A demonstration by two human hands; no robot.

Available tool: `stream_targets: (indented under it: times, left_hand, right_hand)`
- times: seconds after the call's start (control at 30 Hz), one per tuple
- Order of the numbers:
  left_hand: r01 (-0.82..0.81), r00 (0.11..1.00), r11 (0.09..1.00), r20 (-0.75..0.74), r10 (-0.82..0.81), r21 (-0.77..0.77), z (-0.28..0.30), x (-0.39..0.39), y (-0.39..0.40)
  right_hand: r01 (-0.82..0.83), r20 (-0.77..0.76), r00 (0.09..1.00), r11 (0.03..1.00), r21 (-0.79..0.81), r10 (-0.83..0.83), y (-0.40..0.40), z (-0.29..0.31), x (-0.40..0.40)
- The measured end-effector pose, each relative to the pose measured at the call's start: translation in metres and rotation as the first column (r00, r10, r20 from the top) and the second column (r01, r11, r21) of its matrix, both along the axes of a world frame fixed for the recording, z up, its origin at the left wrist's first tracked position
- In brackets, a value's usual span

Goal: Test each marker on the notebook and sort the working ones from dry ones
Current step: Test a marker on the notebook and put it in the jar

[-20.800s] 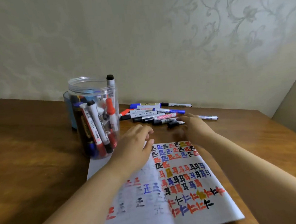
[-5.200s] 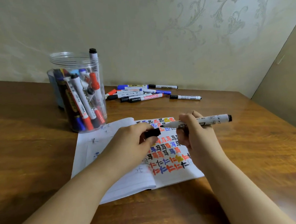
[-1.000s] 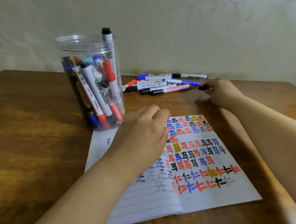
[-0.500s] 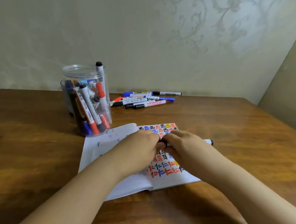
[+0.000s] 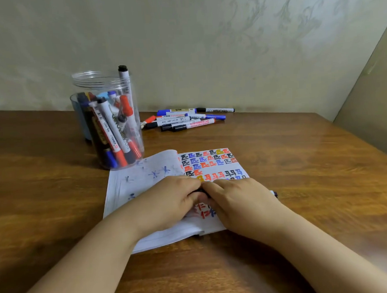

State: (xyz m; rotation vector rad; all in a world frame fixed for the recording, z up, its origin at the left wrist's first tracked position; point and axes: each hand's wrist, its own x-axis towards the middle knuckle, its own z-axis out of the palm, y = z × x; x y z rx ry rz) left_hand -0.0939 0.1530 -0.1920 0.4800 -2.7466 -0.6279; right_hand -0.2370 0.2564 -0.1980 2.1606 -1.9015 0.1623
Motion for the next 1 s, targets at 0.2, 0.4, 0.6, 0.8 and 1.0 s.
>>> stream_targets:
  times: [0.2, 0.4, 0.6, 0.8, 1.0]
  left_hand:
    - [0.002, 1.000, 1.000, 0.027, -0.002, 0.010, 0.001, 0.000, 0.000]
    - [-0.016, 0.999, 0.999, 0.029, 0.017, -0.035, 0.001, -0.001, 0.003]
    - [0.008, 0.997, 1.000, 0.081, -0.008, 0.004, 0.000, 0.002, -0.001]
    - [0.003, 0.994, 0.998, 0.109, -0.010, 0.064, 0.002, 0.002, -0.002]
    - [-0.011, 0.995, 0.997, 0.103, 0.003, 0.080, 0.005, 0.002, 0.001]
  right_hand:
    - [-0.038, 0.063, 0.997, 0.999, -0.008, 0.038, 0.001, 0.003, -0.001]
    - [-0.054, 0.096, 0.994, 0.998, 0.017, 0.052, 0.004, 0.008, 0.000]
    - [-0.040, 0.016, 0.999, 0.999, -0.035, 0.041, 0.002, 0.002, 0.005]
    - [-0.049, 0.050, 0.998, 0.999, 0.004, 0.049, 0.001, 0.000, 0.004]
    - [-0.071, 0.180, 0.981, 0.997, -0.007, 0.071, 0.001, 0.006, 0.000]
